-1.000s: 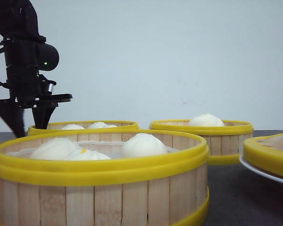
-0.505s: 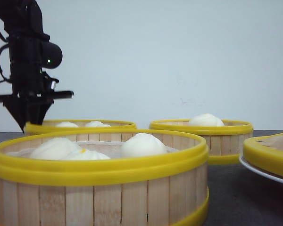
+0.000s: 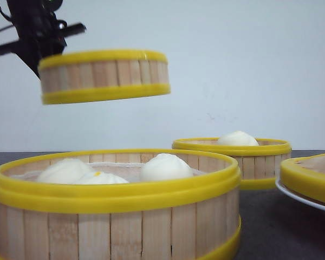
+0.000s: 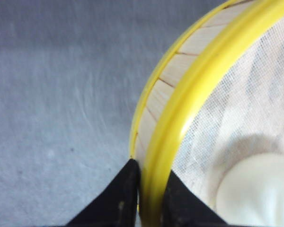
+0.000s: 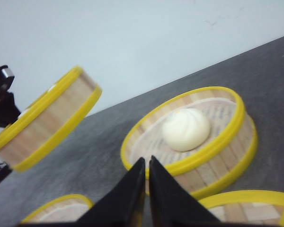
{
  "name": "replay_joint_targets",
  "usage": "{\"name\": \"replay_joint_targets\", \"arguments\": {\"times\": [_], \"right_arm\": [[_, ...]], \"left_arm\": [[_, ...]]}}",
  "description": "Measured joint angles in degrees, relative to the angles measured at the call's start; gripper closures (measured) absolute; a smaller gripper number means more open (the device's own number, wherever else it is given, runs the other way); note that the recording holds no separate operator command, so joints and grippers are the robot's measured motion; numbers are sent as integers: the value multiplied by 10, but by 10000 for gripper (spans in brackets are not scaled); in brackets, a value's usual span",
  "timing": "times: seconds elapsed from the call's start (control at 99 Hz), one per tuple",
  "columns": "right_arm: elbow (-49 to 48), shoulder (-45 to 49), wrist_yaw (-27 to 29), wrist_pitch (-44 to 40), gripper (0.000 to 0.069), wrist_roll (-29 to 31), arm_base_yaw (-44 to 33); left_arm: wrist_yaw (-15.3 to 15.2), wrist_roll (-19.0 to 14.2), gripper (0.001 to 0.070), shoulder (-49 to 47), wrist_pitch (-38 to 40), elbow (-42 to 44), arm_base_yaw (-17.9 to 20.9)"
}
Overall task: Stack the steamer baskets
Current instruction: 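Lift the basket with the left gripper and set it onto the front basket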
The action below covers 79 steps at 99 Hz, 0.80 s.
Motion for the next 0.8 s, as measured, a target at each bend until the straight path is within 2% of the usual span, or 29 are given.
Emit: {"name": "replay_joint_targets", "arguments": {"times": [0.081,0.252,0.414,0.535,0.626,0.798], "right_arm": [[23,0,-1,-8,681,2,0],[70,0,-11,-56,681,-3,0],[103,0,-46,-130,681,-31,0],[115,0,-49,-182,681,-53,0],[115,0,-54,-211,681,-59,0],[115,0,-62,-214,681,-63,0]], "left_arm": [[20,6,682,-30,1,-22,-3],[18,14,682,-149,30,-129,-43],[-11,27,682,-247,67,-273,-100],[-15,31,682,-252,85,-348,-118],[-26,31,682,-248,85,-363,-128],[-23,26,682,-248,124,-374,-154]]}}
